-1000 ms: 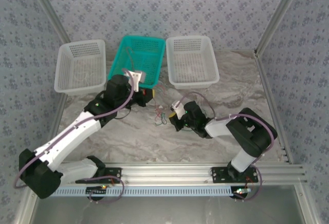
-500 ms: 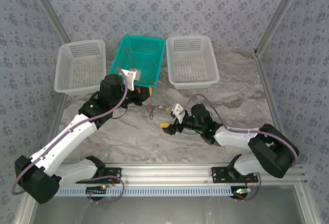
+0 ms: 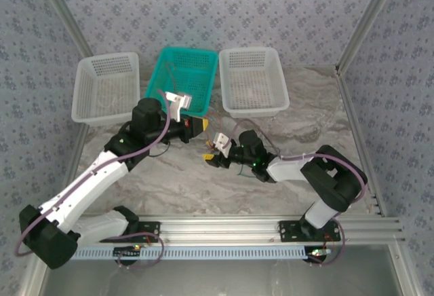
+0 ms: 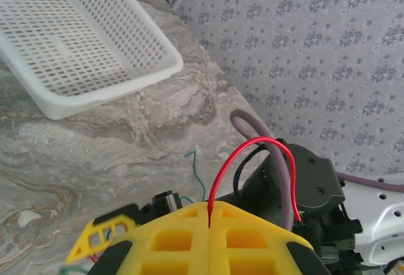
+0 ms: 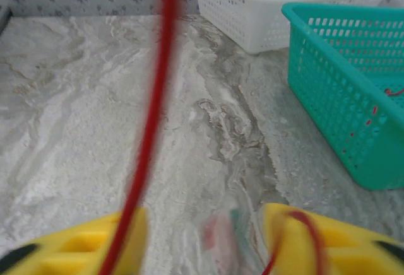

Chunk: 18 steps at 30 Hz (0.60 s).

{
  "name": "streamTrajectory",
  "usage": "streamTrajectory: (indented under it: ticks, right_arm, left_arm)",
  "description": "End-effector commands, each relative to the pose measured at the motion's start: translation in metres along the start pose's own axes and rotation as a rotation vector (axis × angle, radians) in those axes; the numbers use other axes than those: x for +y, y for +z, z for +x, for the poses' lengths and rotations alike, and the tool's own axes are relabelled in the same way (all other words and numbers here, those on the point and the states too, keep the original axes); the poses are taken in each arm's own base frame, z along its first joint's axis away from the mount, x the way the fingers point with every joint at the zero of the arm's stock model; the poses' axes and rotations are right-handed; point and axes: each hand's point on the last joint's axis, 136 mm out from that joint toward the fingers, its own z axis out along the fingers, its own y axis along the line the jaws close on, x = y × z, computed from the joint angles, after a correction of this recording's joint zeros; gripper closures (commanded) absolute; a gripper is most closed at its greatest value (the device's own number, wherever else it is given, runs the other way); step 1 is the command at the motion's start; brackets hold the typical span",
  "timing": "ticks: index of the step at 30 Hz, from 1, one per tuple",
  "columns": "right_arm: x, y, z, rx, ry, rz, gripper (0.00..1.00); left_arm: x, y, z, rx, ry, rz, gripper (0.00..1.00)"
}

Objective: Untangle the cables
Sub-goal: Untie the cable from multiple cables.

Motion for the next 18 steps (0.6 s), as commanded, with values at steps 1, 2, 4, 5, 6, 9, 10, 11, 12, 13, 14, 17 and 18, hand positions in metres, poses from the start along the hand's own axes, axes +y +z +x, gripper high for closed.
streamTrajectory:
  ticks: [1,2,4,5,6,9,10,11,12,13,14,17,18]
  right_arm:
    - [0.006,0.003,-0.006,-0.029,-0.002,-0.033,0.63]
    - [0.006,0.002,-0.003,-0.023,0.002,-0.033,0.63]
    - [0.006,0.001,0.004,-0.003,0.006,-0.027,0.61]
    - [0.005,0.000,0.010,0.012,0.008,-0.017,0.62]
    - [0.004,0.001,0.014,0.026,0.010,-0.007,0.63]
    - [0.002,0.000,0.028,0.055,0.025,-0.008,0.62]
    - [0.002,0.000,0.032,0.060,0.030,-0.013,0.69]
    - [0.001,0.000,0.033,0.063,0.035,-0.011,0.77]
    - [0.001,0.001,0.034,0.066,0.038,-0.011,0.81]
    - [0.000,0.001,0.035,0.069,0.041,-0.011,0.86]
    - [0.000,0.001,0.036,0.071,0.044,-0.013,0.90]
    - [-0.002,0.000,0.037,0.075,0.043,-0.001,0.98]
    - [-0.003,-0.001,0.037,0.079,0.043,0.008,0.98]
  left_arm:
    - [-0.018,-0.015,-0.022,-0.076,0.064,0.022,1.00]
    - [-0.016,-0.019,-0.024,-0.093,0.068,-0.002,1.00]
    - [-0.015,-0.030,-0.032,-0.138,0.069,-0.038,1.00]
    - [-0.016,-0.037,-0.037,-0.165,0.073,-0.043,1.00]
    - [-0.019,-0.043,-0.041,-0.188,0.076,-0.043,1.00]
    - [-0.026,-0.065,-0.056,-0.267,0.085,-0.057,1.00]
    - [-0.027,-0.073,-0.060,-0.291,0.088,-0.068,1.00]
    - [-0.027,-0.079,-0.063,-0.310,0.087,-0.082,1.00]
    - [-0.025,-0.084,-0.065,-0.321,0.085,-0.103,1.00]
    - [-0.021,-0.089,-0.066,-0.330,0.081,-0.129,1.00]
    - [-0.018,-0.094,-0.067,-0.340,0.077,-0.153,1.00]
    - [-0.008,-0.103,-0.067,-0.364,0.060,-0.206,1.00]
    - [-0.005,-0.107,-0.068,-0.374,0.053,-0.224,1.00]
